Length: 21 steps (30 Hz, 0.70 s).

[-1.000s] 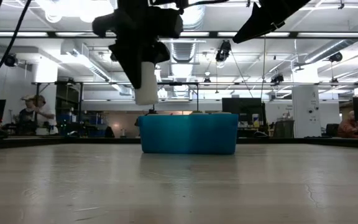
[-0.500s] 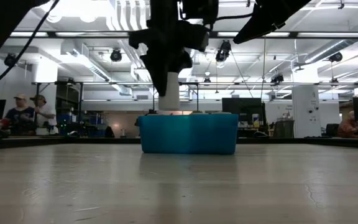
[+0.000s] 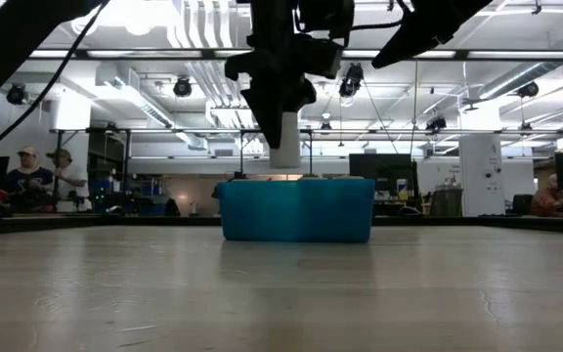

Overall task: Pick and place pill bottles into a basket
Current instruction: Put the white pill bottle into the blue bin

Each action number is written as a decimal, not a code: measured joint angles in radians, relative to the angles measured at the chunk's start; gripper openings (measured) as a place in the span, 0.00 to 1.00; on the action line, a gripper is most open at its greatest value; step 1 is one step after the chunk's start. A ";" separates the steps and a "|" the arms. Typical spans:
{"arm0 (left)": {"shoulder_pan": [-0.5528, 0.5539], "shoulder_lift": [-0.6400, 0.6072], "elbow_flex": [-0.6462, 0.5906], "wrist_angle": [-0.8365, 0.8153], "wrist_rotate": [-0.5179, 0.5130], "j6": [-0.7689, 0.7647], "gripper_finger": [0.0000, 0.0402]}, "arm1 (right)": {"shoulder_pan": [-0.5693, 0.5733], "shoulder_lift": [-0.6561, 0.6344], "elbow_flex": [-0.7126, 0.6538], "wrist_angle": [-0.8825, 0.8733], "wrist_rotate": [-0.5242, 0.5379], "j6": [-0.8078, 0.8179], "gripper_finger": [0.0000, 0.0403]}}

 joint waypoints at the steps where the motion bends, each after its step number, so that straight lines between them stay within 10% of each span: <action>1: 0.006 0.000 -0.001 0.005 -0.001 0.009 0.39 | 0.000 -0.005 0.000 0.000 0.000 0.000 0.56; 21: 0.062 0.000 -0.002 0.091 0.009 0.113 0.39 | 0.000 -0.140 -0.006 -0.111 0.002 0.063 0.56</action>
